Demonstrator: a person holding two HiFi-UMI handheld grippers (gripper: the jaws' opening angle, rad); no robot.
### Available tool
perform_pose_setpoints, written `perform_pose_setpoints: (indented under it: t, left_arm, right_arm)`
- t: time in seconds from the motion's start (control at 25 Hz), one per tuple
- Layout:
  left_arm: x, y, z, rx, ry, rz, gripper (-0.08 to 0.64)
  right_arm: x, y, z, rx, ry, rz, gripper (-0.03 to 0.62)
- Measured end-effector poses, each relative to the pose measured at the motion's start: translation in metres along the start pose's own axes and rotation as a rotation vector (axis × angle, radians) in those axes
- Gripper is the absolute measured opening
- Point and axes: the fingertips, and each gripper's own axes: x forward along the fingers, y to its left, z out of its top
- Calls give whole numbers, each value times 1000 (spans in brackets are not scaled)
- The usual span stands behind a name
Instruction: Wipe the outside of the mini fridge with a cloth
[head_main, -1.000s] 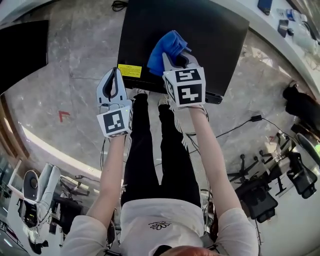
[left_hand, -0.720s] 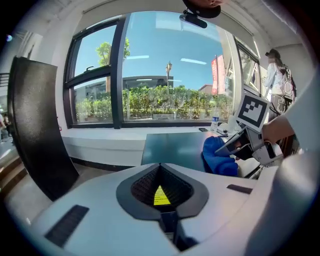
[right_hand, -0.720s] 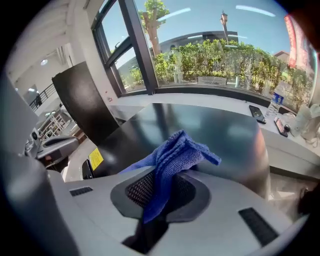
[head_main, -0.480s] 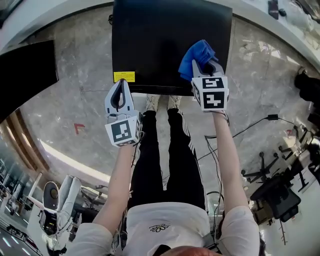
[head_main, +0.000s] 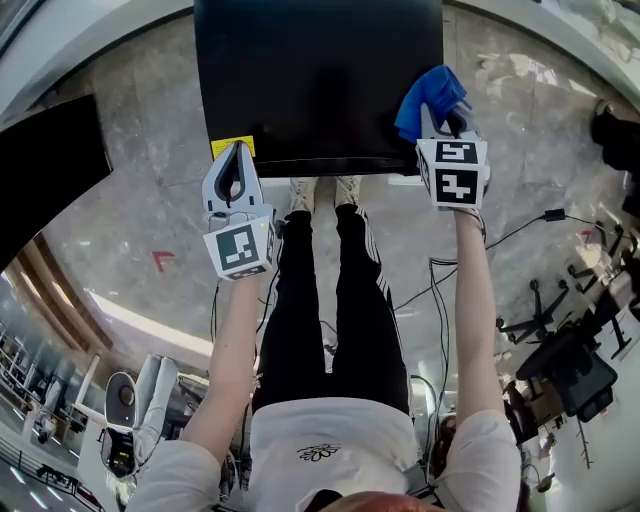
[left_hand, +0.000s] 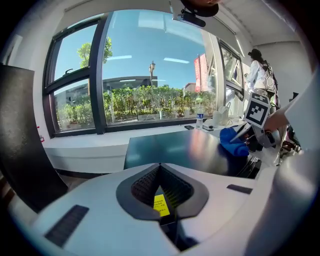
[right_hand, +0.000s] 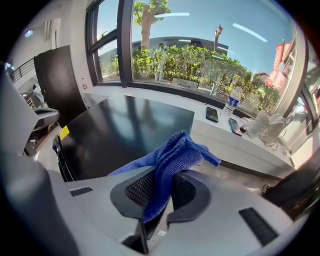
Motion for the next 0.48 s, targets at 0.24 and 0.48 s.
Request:
perform_pose_setpoints:
  t: [0.24,0.48]
  left_arm:
    - [-10,16,-5,-13,11,41,5]
    - [-27,12,-25,-44,51,71,5]
  right_arm:
    - [-4,-26,-8,18,22,-61,72]
    - [-6,-48,-16,-1,49,-122,72]
